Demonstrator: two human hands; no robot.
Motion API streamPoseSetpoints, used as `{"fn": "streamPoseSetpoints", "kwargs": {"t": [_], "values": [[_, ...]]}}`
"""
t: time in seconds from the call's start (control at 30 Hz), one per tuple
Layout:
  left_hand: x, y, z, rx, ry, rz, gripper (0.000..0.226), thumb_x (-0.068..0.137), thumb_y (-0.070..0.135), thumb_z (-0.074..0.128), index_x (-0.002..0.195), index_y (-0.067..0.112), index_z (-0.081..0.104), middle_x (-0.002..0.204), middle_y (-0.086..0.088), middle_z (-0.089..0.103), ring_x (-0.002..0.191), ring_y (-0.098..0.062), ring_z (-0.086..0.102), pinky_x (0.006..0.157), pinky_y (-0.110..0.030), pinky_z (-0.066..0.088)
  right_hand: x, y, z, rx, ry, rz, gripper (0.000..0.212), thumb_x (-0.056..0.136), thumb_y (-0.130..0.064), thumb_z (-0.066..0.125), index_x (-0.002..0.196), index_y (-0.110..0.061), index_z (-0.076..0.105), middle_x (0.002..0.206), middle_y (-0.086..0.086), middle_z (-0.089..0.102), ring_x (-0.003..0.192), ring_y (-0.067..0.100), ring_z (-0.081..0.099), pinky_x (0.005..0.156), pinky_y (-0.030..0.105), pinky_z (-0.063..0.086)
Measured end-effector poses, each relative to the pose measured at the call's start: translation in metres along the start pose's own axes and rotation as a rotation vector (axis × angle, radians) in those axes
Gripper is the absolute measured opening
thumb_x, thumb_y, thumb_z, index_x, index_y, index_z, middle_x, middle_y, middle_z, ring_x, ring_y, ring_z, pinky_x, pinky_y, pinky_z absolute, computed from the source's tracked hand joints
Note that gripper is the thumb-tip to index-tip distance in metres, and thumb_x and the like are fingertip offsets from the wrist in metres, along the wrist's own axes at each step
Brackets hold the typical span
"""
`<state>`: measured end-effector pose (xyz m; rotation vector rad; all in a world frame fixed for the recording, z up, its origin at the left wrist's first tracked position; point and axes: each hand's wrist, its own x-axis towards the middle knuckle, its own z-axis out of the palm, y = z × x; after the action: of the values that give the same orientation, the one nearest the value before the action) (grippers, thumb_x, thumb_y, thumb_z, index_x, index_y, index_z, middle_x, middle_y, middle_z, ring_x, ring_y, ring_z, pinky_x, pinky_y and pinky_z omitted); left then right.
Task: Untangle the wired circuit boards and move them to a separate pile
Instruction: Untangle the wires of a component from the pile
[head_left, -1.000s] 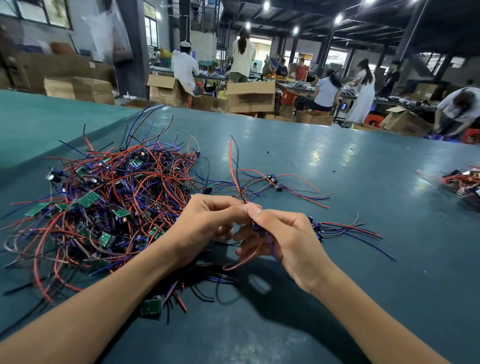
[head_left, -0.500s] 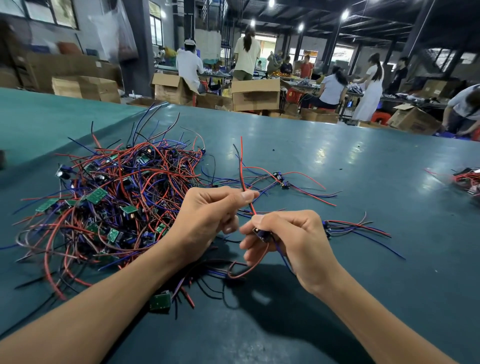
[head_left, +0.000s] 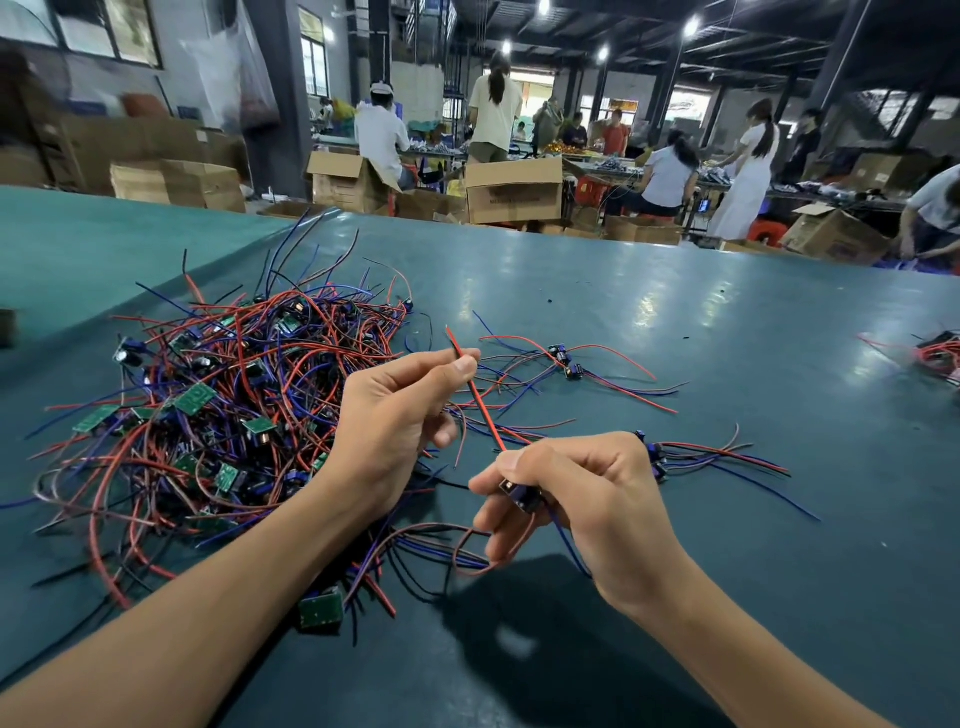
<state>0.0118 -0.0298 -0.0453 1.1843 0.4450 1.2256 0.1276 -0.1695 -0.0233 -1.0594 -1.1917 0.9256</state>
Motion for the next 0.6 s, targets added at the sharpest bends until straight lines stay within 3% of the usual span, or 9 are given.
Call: {"fn": "streamPoseSetpoints", "kwargs": {"t": [0.1, 0.2, 0.37, 0.5, 0.53, 0.6], "values": [[0.000, 0.002, 0.000, -0.003, 0.005, -0.015, 0.016, 0.087, 0.007, 0.073, 0.101, 0.007, 0.080, 0.073, -0.010, 0.049, 0.052, -0.011, 0.037, 0.040, -0.021, 0.034, 0.000, -0.001, 0.001, 0.007, 0.003, 0.024, 0.026, 0.083, -0.015, 0.059, 0.074, 0.002, 0.076, 0.065, 0.026, 0.068, 0.047, 0.034, 0.063, 0.047, 0.036, 0.054], [0.001, 0.004, 0.000, -0.044, 0.024, -0.032, 0.019, 0.089, 0.008, 0.070, 0.105, 0.013, 0.080, 0.073, -0.004, 0.060, 0.048, -0.009, 0.046, 0.038, -0.019, 0.034, 0.002, -0.001, 0.001, 0.013, 0.004, 0.056, 0.027, 0.081, -0.016, 0.060, 0.073, 0.005, 0.074, 0.066, 0.027, 0.067, 0.047, 0.033, 0.063, 0.047, 0.036, 0.055], [0.003, 0.006, 0.002, -0.051, 0.078, -0.030, 0.020, 0.097, 0.031, 0.064, 0.100, 0.019, 0.080, 0.065, -0.002, 0.058, 0.038, -0.009, 0.047, 0.037, -0.018, 0.034, 0.002, 0.002, -0.001, 0.007, -0.012, 0.050, 0.026, 0.083, -0.016, 0.060, 0.075, 0.004, 0.075, 0.068, 0.026, 0.069, 0.051, 0.034, 0.065, 0.051, 0.037, 0.056], [0.000, 0.013, 0.006, -0.093, -0.087, -0.207, 0.059, 0.091, 0.060, 0.048, 0.133, 0.020, 0.060, 0.096, -0.010, 0.076, 0.066, -0.020, 0.070, 0.042, -0.025, 0.047, 0.012, 0.003, -0.009, 0.011, 0.114, -0.053, 0.026, 0.086, -0.021, 0.060, 0.082, -0.005, 0.080, 0.079, 0.018, 0.074, 0.074, 0.030, 0.071, 0.061, 0.039, 0.058], [-0.003, 0.014, 0.009, -0.042, -0.156, -0.213, 0.063, 0.091, 0.060, 0.047, 0.134, 0.016, 0.058, 0.103, -0.012, 0.076, 0.075, -0.022, 0.072, 0.047, -0.027, 0.052, 0.014, 0.003, -0.012, 0.003, 0.161, -0.072, 0.027, 0.087, -0.024, 0.060, 0.086, -0.008, 0.081, 0.085, 0.014, 0.076, 0.082, 0.027, 0.071, 0.065, 0.038, 0.057], [-0.012, 0.018, 0.018, 0.167, -0.305, -0.088, 0.046, 0.100, 0.050, 0.050, 0.123, 0.016, 0.070, 0.107, -0.009, 0.077, 0.091, -0.023, 0.075, 0.066, -0.030, 0.060, 0.017, 0.001, -0.017, 0.032, 0.223, -0.082, 0.025, 0.091, -0.025, 0.060, 0.093, -0.013, 0.082, 0.094, 0.007, 0.078, 0.090, 0.021, 0.071, 0.074, 0.033, 0.056]]}}
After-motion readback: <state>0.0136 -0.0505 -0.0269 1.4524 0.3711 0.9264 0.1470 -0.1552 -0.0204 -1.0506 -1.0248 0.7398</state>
